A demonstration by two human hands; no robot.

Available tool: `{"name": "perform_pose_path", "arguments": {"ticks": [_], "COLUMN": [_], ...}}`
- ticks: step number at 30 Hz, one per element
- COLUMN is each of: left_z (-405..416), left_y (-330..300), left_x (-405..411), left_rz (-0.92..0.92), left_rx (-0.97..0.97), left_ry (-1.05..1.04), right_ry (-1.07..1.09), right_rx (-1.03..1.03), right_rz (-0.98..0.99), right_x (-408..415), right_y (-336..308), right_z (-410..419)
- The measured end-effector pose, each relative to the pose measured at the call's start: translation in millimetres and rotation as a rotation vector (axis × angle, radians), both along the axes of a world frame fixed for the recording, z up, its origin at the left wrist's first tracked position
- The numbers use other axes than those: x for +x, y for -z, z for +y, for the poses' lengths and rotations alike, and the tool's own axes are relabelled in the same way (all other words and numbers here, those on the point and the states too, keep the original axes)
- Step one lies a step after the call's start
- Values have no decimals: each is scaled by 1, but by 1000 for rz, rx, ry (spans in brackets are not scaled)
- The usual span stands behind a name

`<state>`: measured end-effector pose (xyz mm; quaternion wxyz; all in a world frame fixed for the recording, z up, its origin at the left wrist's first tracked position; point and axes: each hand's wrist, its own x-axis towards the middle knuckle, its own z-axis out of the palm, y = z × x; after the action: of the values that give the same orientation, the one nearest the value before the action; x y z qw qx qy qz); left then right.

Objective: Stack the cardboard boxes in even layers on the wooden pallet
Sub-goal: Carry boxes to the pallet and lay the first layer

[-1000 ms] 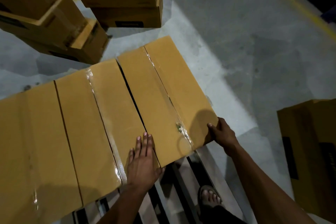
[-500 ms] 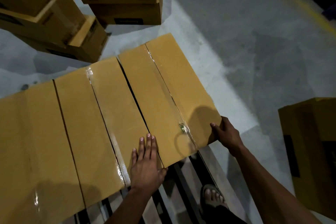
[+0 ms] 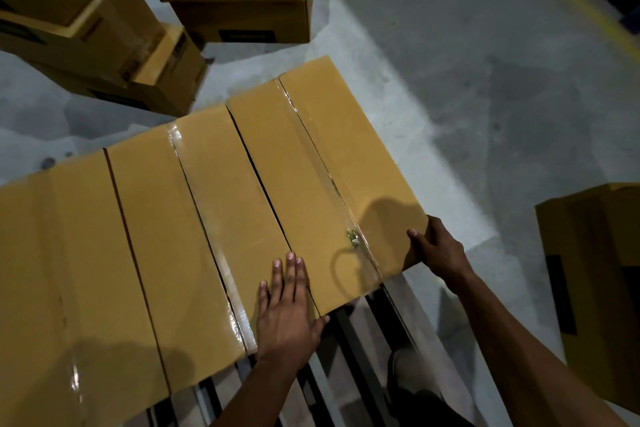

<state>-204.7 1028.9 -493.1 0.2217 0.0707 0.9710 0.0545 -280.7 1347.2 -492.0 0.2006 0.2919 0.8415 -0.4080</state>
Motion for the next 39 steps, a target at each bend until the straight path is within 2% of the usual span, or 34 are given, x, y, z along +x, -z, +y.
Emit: {"name": "perform_pose_path", "arguments": {"ticks": [19, 24, 30, 39], "left_z": [0, -2, -13, -53], "left_y": [-12, -12, -17, -49], "left_x": [-2, -1, 0, 24], "left_rz": [-38, -47, -57, 42], "left_rx": [-19, -20, 78, 231], "left_ry": [31, 50, 74, -1], "right_ry": [-64, -52, 46, -20], "right_rx": [-22, 128, 127, 93], "right_rz": [-49, 32, 71, 107], "right_x": [0, 2, 22, 84], "right_y": [-5, -2, -12, -71], "right_z": [6, -8, -41, -92]}}
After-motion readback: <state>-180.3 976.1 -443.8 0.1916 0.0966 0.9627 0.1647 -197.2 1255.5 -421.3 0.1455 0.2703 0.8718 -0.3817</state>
